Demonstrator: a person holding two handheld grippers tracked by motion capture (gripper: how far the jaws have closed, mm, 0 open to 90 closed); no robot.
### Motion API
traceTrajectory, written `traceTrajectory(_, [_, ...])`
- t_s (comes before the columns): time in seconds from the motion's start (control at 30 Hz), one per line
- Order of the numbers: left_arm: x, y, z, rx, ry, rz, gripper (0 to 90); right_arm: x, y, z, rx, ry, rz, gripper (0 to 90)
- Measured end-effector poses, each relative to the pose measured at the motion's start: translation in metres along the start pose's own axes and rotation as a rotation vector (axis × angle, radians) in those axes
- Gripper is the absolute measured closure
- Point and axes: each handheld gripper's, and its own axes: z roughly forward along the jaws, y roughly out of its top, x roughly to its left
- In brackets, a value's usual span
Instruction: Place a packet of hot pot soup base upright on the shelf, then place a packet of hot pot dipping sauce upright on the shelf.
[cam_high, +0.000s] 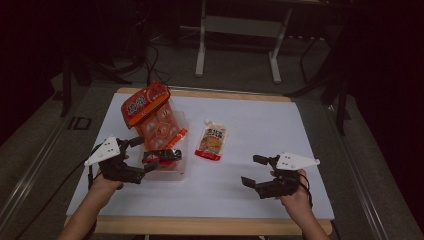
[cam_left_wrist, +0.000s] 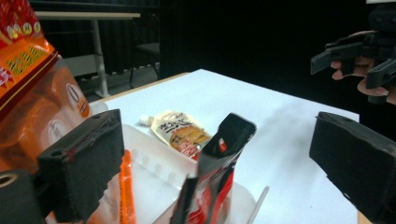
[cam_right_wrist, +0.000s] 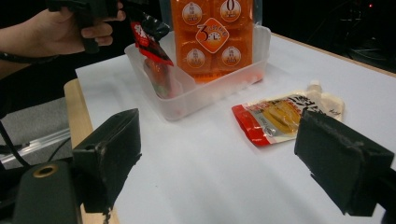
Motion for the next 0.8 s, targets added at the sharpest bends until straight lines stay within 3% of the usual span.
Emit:
traceTrajectory(0.17, [-0.008, 0.007, -0.001, -0.019, 0.001, -0.019, 2.4, -0.002, 0.002, -0.001, -0.010, -0.005, -0.001, 14.3])
traceTrajectory(0.37, [-0.020, 0.011, -0.001, -0.036, -0.007, -0.018, 2.4, -0.006, 0.008, 0.002, -0.010, -0.050, -0.060, 13.2])
traceTrajectory(0.5, [-0.030, 0.013, -0.001, -0.041, -0.018, 0.009, 2.5, -0.009, 0.014, 0.006, 0.024, -0.066, -0.037, 12.9])
traceTrajectory(0.7, [-0.047, 0.015, 0.003, -0.024, -0.039, 0.042, 2.9, -0.018, 0.020, 0.012, 0.017, -0.079, 0.006, 12.0])
traceTrajectory(0.8, [-0.054, 0.014, 0.005, -0.020, -0.058, 0.047, 2.9, -0.022, 0.022, 0.018, 0.027, -0.106, -0.001, 11.9])
